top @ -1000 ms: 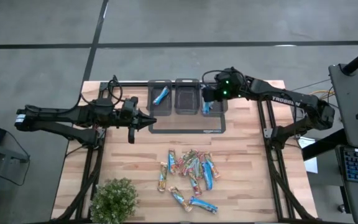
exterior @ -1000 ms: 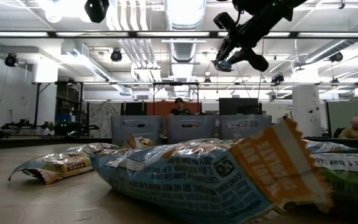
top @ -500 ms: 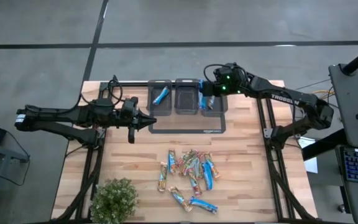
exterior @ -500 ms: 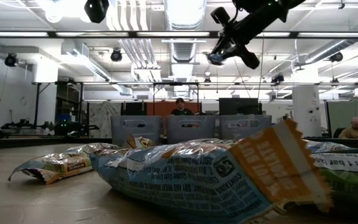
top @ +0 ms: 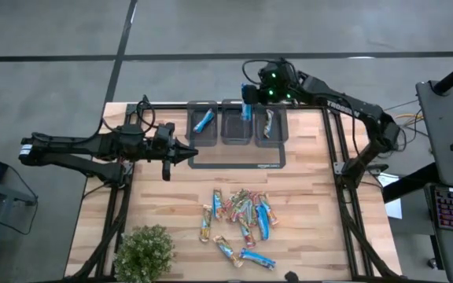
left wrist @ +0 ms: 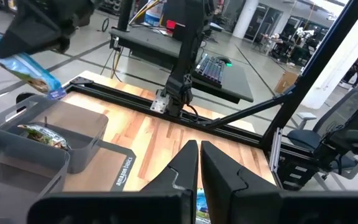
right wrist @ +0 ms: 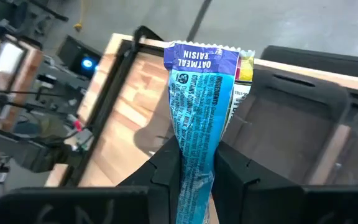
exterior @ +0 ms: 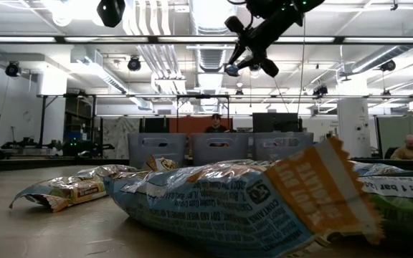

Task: Pick and place Granola Bars by type
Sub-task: Put the blue granola bar into the center black bin

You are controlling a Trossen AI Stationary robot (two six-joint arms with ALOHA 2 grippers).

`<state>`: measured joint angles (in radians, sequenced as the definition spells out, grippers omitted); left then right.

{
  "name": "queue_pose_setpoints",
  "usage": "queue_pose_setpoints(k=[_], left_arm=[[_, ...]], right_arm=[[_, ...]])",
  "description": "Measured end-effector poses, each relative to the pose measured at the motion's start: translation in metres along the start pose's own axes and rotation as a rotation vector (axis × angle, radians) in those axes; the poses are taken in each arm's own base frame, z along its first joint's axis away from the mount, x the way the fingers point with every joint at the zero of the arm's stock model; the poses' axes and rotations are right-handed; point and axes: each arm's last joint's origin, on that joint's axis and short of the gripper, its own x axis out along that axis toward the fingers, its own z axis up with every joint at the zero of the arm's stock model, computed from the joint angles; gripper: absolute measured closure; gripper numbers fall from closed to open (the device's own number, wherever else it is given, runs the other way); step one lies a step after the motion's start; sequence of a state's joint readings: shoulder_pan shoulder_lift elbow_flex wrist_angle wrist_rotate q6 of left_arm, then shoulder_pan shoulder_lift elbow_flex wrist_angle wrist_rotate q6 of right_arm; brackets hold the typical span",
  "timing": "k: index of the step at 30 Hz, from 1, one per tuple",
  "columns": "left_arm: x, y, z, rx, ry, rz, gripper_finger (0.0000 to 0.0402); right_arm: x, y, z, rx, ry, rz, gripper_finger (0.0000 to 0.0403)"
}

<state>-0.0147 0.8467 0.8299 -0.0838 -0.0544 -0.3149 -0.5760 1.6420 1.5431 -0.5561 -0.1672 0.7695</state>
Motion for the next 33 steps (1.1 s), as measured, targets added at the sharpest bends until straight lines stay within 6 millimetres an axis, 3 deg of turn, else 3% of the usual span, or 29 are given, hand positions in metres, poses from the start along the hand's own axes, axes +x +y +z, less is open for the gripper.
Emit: queue_pose_setpoints(k=[6,17,33], left_arm=[[0.0,0.0,0.0,0.0,0.0,0.0,0.0399],[0.0,0.0,0.0,-0.021,-0.001,0.0,0.0399],[0.0,0.0,0.0,-0.023,-0.001,0.0,0.0399]], right_arm=[[0.014,-0.003,0.012,0.012,0.043,-0.046,0.0342],[0.062,-0.017,0.016,0.093,0.128,-0.102,0.0342],[0.117,-0.05,-0.004,0.16,0.29,-0.258,0.0342]])
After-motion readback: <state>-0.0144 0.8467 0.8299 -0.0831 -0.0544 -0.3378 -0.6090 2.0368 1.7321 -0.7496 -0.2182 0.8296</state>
